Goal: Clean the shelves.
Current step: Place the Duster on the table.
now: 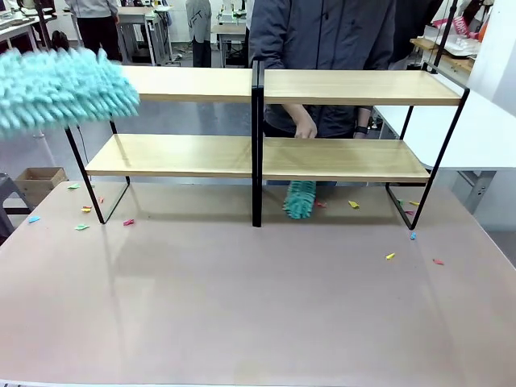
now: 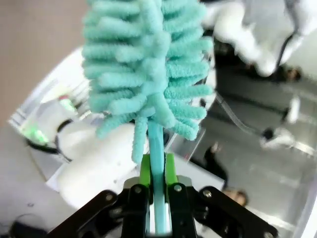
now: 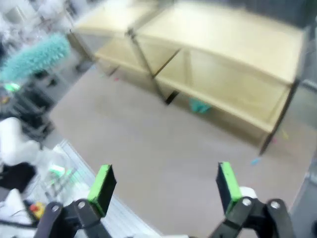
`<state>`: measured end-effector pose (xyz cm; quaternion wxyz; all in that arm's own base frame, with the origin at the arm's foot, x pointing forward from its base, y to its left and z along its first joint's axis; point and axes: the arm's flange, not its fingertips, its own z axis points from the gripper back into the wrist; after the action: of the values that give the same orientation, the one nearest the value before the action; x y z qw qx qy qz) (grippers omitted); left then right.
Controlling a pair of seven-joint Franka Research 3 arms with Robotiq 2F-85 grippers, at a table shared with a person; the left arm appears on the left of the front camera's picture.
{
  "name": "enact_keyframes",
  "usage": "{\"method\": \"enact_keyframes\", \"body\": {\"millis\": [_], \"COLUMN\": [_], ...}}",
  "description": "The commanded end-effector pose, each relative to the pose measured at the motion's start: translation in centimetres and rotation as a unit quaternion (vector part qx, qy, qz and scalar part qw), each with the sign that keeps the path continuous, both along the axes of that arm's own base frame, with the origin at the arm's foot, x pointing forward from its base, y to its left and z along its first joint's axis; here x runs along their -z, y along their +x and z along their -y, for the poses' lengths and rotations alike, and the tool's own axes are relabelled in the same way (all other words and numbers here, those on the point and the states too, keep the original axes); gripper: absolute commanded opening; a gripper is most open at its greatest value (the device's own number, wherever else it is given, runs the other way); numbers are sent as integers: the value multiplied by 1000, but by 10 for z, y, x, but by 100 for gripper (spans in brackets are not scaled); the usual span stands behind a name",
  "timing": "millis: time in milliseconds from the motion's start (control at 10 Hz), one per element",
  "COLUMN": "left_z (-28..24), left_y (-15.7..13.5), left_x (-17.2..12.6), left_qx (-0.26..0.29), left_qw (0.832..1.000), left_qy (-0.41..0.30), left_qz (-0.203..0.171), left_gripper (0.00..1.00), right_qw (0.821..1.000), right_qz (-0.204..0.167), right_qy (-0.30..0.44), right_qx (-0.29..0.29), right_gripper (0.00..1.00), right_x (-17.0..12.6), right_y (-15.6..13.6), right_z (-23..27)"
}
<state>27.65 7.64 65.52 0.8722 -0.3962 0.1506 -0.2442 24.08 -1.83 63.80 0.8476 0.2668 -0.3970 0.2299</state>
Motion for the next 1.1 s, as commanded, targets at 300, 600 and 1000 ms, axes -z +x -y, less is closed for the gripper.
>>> {"method": "enact_keyframes", "body": {"millis": [300, 600, 1000], "left_z": [-12, 29, 96], "left_y": [37, 94, 106], "left_x": [75, 112, 130], "left_qx": [210, 152, 102], "left_qw": [977, 987, 977], "left_qy": [-20, 44, 185], "left_qz": [-28, -30, 36], "left_gripper": [12, 12, 12], "right_qw": [943, 970, 970], "right_qz": [-308, -219, -219], "right_qy": [124, 100, 100], "right_qx": [36, -47, -47], "right_gripper": [100, 100, 100], "right_x": [106, 65, 65], "right_y": [30, 24, 24], "right_z": [2, 2, 2]}}
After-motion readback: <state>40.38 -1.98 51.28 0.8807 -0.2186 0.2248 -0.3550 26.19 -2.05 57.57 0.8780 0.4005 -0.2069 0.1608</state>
